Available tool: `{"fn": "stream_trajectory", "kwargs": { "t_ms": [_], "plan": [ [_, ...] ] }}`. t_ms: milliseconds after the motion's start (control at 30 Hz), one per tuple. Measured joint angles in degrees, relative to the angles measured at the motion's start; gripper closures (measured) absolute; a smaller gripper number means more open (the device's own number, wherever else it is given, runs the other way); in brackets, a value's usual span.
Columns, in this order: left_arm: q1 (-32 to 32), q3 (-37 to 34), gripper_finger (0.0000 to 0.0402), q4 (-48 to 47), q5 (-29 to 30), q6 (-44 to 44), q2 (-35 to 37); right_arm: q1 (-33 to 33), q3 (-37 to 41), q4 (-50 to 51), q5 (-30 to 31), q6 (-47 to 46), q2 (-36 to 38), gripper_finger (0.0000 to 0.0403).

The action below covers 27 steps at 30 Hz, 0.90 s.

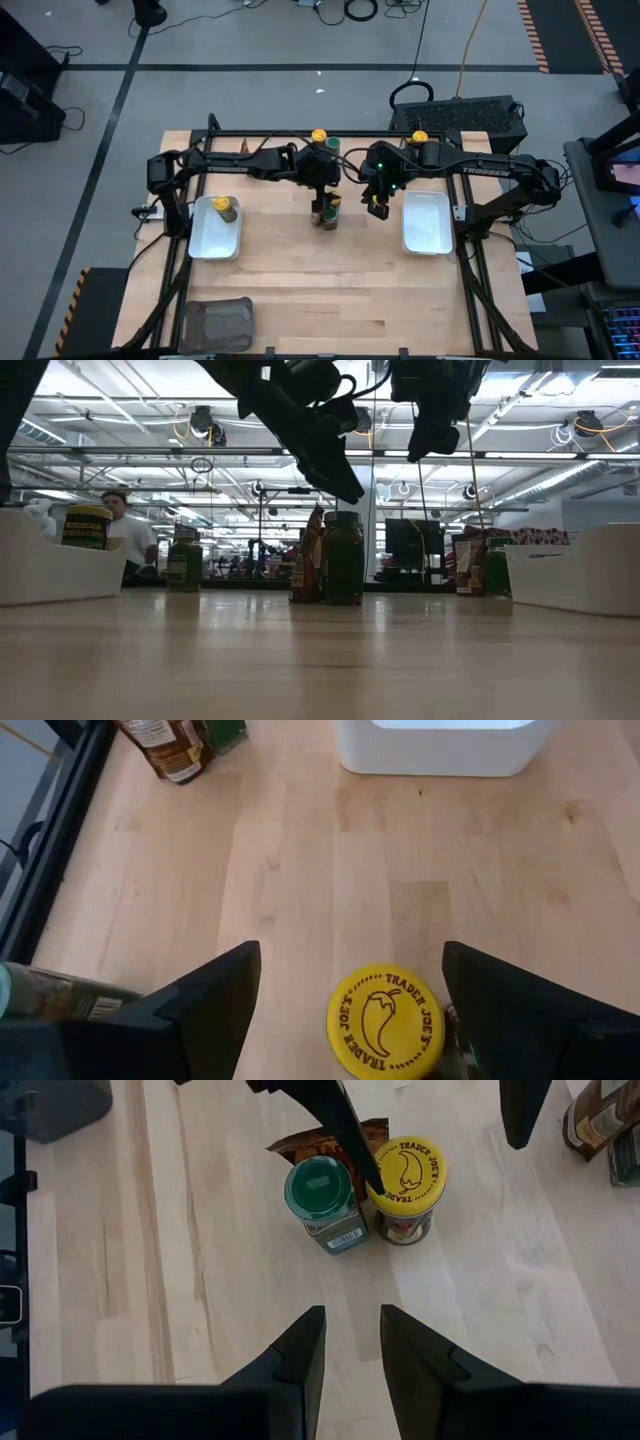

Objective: Sort spices by type
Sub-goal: Put the bottom left yellow seasoning bottle into the left white bin

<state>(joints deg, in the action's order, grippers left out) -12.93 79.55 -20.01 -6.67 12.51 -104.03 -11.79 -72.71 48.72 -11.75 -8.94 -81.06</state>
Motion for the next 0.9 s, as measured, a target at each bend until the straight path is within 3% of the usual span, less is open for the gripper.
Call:
{"fn": "stream_trajectory", "kwargs": {
  "t_ms": [900],
  "plan": [
    [1.1, -0.1, 0.0089, -1.8, -0.4, -0.1, -6.3, 0.0, 0.0, -1.2, 0.1, 0.2, 0.0, 0.0321]
  ]
}}
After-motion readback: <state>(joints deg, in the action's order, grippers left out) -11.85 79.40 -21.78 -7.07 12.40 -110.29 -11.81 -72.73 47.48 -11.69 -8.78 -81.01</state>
